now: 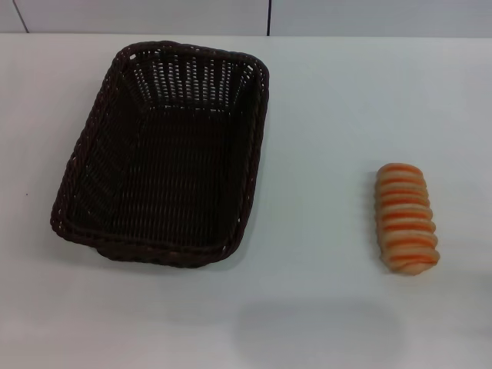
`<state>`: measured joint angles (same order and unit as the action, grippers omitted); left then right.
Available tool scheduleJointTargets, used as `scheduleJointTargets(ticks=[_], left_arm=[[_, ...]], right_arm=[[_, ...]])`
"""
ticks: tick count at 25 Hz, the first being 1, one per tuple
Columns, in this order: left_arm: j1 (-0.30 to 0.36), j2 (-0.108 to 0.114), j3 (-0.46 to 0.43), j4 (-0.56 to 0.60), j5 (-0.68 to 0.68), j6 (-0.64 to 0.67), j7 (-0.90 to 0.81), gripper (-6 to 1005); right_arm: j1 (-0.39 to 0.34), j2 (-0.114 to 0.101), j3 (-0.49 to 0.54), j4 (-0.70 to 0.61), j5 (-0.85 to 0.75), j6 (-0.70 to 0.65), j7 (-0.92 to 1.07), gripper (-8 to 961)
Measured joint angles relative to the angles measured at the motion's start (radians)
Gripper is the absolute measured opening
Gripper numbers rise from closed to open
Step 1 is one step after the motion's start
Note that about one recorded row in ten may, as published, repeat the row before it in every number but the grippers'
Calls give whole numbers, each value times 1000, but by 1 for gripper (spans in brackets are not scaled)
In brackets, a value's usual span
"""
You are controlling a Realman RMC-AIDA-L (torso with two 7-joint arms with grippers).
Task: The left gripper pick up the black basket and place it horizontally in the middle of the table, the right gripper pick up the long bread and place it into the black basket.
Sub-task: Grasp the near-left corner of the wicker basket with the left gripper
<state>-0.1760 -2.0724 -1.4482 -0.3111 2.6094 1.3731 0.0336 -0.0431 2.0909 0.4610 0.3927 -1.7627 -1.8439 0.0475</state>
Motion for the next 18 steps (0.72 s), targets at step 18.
scheduleJointTargets(ticks=[18], left_arm=[[-10,9,62,-14,10,-14,-3,800]], right_arm=[[14,-2,-35,0,-6,-3,0,829]])
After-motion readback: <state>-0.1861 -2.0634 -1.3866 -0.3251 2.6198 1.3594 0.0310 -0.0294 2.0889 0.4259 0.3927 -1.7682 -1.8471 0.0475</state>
